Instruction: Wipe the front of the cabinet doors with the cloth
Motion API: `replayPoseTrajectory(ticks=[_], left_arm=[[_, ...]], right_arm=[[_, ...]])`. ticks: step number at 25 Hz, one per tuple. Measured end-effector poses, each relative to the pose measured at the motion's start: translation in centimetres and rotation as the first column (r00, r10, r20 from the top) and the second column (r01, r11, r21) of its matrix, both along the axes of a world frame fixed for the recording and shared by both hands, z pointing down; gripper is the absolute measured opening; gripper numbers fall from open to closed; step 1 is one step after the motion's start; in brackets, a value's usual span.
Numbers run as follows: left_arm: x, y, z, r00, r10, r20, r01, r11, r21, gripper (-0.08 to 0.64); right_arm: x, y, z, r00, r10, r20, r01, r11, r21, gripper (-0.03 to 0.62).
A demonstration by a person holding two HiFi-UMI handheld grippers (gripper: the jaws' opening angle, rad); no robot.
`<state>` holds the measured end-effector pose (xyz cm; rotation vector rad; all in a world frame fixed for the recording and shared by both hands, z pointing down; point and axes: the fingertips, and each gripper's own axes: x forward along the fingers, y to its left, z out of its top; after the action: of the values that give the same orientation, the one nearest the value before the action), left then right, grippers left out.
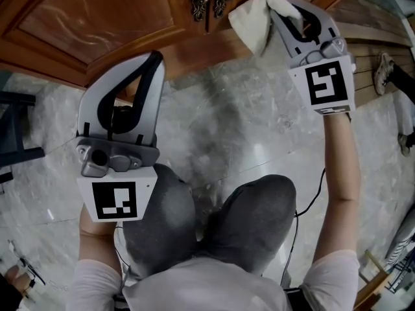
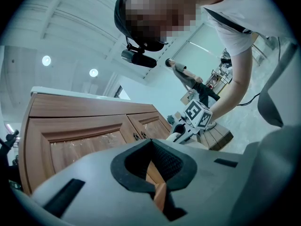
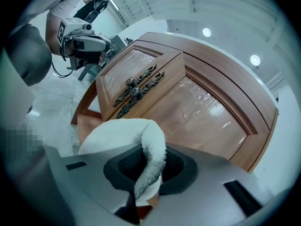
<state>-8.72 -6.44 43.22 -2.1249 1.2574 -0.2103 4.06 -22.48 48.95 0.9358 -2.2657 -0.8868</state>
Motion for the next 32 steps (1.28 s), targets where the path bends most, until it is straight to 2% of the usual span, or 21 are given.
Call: replayPoseTrajectory(ticks=[23, 32], left_arm=[[2.7, -0.7, 0.7, 0.999, -0.004, 0.038, 0.004, 1.000, -0.017, 0.018], [2.5, -1.4, 1.4, 0.999, 0.005, 0.046, -0.004, 1.000, -0.026, 0.018]], right_arm=[[9.2, -4.7, -1.1, 0.989, 0.151, 0.005, -0.151, 0.988, 0.040, 0.075], [11.5, -5.4, -1.1, 0.980, 0.200, -0.018, -0.198, 0.978, 0.062, 0.075]])
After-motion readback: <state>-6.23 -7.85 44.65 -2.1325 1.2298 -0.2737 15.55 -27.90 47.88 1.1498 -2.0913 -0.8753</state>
